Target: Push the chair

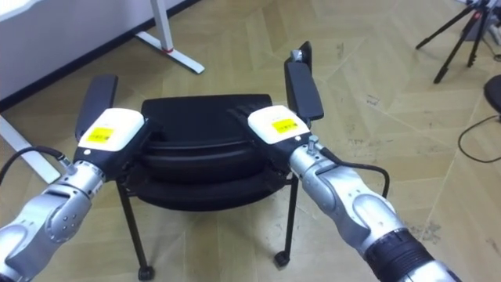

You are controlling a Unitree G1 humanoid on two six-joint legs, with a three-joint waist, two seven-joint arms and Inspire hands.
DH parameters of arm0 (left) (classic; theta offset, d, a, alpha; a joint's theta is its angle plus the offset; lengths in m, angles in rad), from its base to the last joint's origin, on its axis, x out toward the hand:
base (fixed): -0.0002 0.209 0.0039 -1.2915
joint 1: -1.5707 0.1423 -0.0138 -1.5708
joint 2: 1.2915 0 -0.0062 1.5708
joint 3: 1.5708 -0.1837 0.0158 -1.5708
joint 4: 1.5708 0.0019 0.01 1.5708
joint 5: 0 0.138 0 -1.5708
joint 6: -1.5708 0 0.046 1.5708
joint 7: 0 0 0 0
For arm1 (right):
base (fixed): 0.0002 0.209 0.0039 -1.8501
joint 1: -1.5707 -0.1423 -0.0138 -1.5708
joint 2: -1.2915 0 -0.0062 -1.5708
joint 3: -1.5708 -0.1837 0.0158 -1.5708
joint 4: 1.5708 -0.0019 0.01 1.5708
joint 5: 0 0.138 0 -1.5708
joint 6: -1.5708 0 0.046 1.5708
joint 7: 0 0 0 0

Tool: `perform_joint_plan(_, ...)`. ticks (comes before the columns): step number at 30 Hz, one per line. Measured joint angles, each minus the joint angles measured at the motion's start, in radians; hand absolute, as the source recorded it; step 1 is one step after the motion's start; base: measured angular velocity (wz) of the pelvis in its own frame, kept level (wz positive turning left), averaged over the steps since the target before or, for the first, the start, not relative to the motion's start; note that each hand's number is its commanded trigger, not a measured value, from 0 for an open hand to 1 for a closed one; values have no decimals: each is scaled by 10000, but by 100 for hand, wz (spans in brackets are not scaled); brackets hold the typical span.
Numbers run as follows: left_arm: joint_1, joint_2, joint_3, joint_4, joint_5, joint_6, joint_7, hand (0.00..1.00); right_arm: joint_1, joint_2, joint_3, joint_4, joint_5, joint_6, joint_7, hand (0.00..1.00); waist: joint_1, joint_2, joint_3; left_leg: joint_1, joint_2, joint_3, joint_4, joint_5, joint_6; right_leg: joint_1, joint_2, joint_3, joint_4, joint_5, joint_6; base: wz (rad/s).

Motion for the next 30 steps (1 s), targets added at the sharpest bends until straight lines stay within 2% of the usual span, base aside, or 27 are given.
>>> perform_joint_plan(1,0,-4,0,0,2,10,-2,100,-1,25,0,0,0,41,2,100,-1,0,0,0,0,0,0,0,0,0,0,-1,0,0,0,0)
perform_joint_plan(10,-19,-18,0,0,2,60,-37,100,-15,156,-3,27,-22,200,-7,100,-54,-3,-3,-17,-1,-80,9,0,1,19,-1,-81,-5,0,0,2)
perform_joint_plan(13,-26,-139,-67,-23,42,2,-36,100,-337,348,-19,398,-21,392,-131,100,-12,41,-10,-39,-15,-158,9,1,2,23,-14,-145,-6,0,0,8)
perform_joint_plan(14,-41,-202,-112,-62,54,-12,-33,100,-426,270,20,430,-52,394,34,100,-8,50,-11,-56,-20,-217,9,2,3,39,-19,-219,-8,0,0,15)
perform_joint_plan(23,-78,-177,-131,-64,55,-146,-64,100,-394,73,49,743,-61,-170,-383,100,-56,89,-11,-83,-25,-497,9,6,2,170,-26,-506,-76,-10,14,9)
perform_joint_plan(30,-74,-172,-195,-20,43,-180,-80,100,-375,-126,330,743,-59,-215,-654,100,-25,85,-6,31,-77,-511,2,6,2,367,-58,-506,-243,-11,16,0)
